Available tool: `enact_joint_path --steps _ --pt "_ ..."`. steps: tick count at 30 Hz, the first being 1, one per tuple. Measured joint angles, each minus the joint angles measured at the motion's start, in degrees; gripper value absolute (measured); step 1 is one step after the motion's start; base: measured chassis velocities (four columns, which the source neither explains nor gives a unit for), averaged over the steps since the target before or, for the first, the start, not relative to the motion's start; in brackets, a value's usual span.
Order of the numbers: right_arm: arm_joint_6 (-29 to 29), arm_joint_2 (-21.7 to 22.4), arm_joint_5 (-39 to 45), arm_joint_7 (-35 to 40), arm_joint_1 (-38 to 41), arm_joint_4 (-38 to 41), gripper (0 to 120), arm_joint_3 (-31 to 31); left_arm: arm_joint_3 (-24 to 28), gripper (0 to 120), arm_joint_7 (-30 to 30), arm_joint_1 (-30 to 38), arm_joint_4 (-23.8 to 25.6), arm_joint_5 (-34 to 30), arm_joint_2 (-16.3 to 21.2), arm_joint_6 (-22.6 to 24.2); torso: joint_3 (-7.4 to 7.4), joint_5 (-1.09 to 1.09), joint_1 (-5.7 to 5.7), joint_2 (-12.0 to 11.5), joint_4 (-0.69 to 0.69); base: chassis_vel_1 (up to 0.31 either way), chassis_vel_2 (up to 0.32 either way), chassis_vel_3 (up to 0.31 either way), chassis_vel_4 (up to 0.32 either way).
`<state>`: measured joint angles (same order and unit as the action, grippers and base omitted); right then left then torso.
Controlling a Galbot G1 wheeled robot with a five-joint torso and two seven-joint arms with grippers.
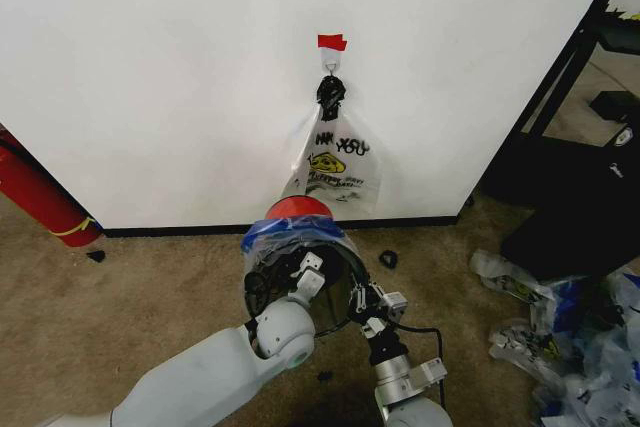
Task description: Pick up the garbage bag from the wall and place it over the trash bin.
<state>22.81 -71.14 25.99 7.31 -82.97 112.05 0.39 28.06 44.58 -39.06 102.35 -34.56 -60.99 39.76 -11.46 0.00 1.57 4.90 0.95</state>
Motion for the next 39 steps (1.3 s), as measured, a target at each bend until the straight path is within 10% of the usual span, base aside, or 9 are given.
enact_joint_path --steps 18,28,39 --pt "-0.51 -1.29 12.76 -0.45 2.51 -3.62 0 1.82 -0.47 0 -6.06 -8.41 13.78 2.91 3.32 -2.84 0.00 0.00 0.00 0.00 -0.01 0.000 0.000 0.000 0.000" --pt "-6.86 -1.30 29.07 4.91 4.42 -3.41 0 4.77 -14.98 2 -19.04 -27.55 30.56 14.57 11.98 -12.86 0.01 0.00 -0.01 0.00 0.00 0.000 0.000 0.000 0.000" --pt "-10.10 -1.80 36.69 14.20 5.62 -1.19 0 7.85 -28.29 37 -25.60 -36.80 32.91 19.17 17.87 -19.17 0.00 -0.01 0.00 0.00 0.00 0.000 0.000 0.000 0.000"
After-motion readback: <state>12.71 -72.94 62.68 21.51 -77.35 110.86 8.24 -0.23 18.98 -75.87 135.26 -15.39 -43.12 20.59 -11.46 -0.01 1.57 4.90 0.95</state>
